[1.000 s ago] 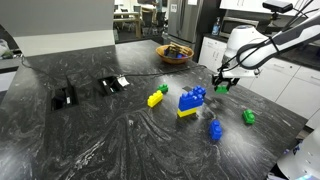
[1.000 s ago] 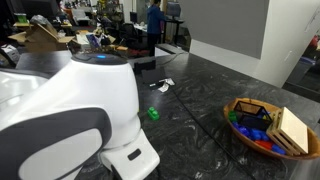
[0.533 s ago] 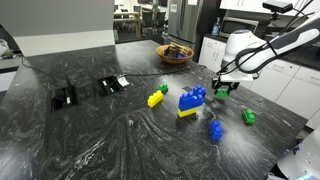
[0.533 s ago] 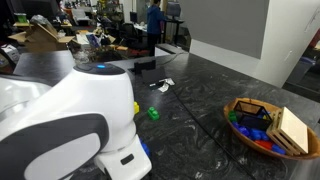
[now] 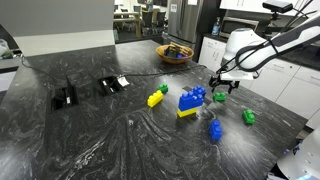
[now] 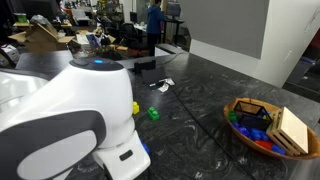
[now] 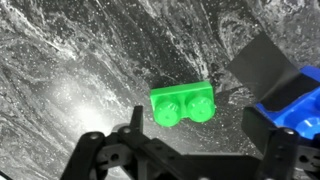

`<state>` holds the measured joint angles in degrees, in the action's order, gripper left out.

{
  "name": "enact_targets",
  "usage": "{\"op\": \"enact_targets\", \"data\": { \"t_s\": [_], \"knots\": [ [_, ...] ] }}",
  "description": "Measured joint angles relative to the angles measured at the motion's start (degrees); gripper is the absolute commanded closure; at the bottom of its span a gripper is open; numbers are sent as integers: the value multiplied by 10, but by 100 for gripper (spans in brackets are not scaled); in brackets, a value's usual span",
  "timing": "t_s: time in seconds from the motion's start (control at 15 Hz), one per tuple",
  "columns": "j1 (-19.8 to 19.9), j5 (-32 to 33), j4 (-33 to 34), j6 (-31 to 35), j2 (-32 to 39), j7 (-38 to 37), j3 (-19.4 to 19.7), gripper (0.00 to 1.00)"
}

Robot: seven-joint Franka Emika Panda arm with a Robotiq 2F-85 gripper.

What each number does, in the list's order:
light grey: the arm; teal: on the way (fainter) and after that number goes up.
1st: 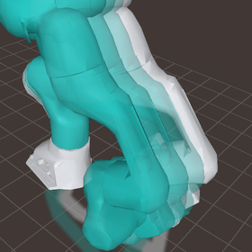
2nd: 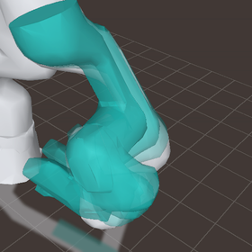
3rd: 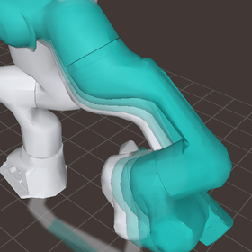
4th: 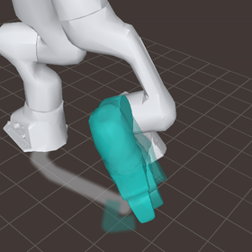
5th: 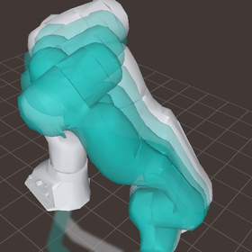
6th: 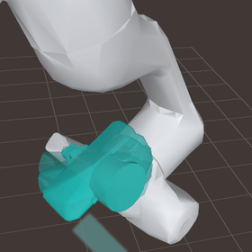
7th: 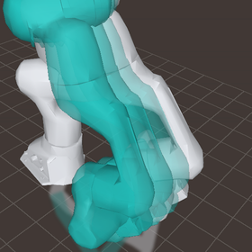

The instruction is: Remove the green block from the blue one and put it on the table, move the building block tower slightly to the right, and then move the blue block backwards

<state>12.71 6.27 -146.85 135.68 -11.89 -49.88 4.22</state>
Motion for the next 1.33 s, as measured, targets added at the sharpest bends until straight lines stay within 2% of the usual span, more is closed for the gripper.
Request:
{"op": "enact_targets", "data": {
  "t_s": [0.2, 0.53, 0.73, 0.93, 1.33],
  "knots": [
    [-1, -17, 4, -10, -27, 27, 3, 0],
    [-22, -108, 13, -92, -99, 204, 19, 0],
    [-31, -102, 22, -117, -129, 279, 14, 0],
    [-46, -89, 38, -117, -123, 338, 2, 0],
    [-106, -87, 90, -118, -72, 447, -24, 0]
  ]
}}
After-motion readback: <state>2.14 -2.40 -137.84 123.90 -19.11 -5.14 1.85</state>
